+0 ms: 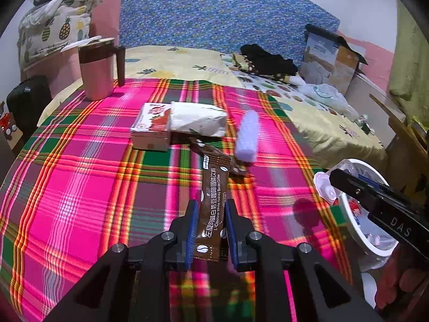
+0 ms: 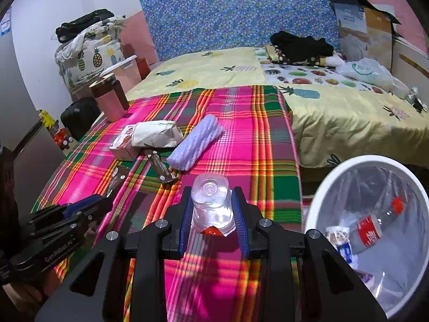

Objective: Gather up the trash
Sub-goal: 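Carry the clear cup and coffee packet over the bin with both tools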

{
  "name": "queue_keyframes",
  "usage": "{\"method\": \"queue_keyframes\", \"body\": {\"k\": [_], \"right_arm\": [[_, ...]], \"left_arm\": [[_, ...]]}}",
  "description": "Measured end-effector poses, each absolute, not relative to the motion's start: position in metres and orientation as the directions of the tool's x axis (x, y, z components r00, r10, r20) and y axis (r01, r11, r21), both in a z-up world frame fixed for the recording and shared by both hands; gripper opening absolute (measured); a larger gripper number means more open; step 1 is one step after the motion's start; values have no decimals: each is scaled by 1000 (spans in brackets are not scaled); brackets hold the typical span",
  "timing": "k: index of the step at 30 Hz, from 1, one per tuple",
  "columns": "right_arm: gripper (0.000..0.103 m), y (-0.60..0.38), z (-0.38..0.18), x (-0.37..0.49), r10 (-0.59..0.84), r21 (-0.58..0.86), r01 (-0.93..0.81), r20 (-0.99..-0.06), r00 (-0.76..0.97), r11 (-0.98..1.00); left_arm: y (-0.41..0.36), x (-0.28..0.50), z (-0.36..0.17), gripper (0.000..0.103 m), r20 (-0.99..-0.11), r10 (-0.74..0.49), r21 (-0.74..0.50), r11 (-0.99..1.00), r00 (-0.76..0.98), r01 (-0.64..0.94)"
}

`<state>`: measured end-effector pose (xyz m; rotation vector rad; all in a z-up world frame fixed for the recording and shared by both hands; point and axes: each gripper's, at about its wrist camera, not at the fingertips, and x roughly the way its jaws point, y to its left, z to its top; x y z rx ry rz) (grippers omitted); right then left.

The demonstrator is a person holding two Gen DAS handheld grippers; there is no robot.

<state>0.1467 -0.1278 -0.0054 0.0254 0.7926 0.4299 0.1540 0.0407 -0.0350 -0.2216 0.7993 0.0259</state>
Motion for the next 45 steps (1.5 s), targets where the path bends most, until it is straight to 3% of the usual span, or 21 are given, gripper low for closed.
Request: {"method": "queue_keyframes", "body": {"k": [45], "right_arm": [[30,-222,-6,110,265,199,-178,-656,706,964]], "left_arm": [[-84,155,-13,21,-684,-260,-185,966,681,182]]}}
